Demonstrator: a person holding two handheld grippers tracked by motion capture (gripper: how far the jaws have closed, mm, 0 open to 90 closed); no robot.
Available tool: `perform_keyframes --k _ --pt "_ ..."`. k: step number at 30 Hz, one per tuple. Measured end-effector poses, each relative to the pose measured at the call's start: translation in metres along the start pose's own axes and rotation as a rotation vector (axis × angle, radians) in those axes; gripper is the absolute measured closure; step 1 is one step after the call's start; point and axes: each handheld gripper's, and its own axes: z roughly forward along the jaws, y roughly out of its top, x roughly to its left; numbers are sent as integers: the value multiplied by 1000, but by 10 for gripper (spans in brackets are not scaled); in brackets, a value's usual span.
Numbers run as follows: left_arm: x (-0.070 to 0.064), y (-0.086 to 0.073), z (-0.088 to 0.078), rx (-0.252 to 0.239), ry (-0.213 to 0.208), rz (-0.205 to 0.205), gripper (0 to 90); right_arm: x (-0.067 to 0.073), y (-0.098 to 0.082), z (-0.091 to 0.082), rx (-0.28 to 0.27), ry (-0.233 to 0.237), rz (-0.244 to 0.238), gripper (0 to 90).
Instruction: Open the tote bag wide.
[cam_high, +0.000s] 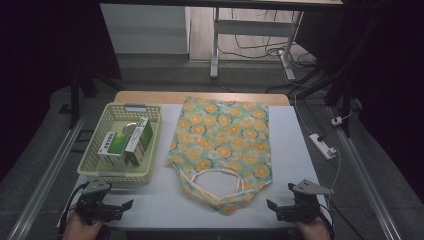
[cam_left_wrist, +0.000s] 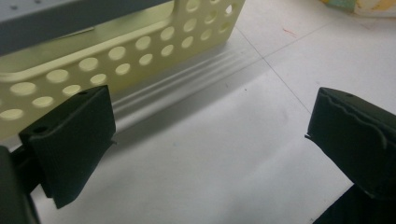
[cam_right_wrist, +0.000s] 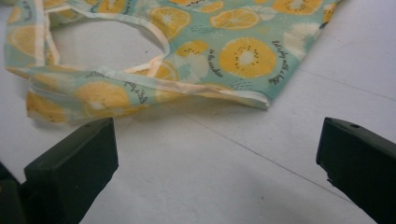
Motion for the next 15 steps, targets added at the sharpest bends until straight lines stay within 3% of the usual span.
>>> perform_keyframes --k 5,15 --pt "-2 0 1 11 5 20 15 -1 0 0 -2 25 0 0" --pt "-2 0 2 19 1 22 15 1 1 2 17 38 -20 0"
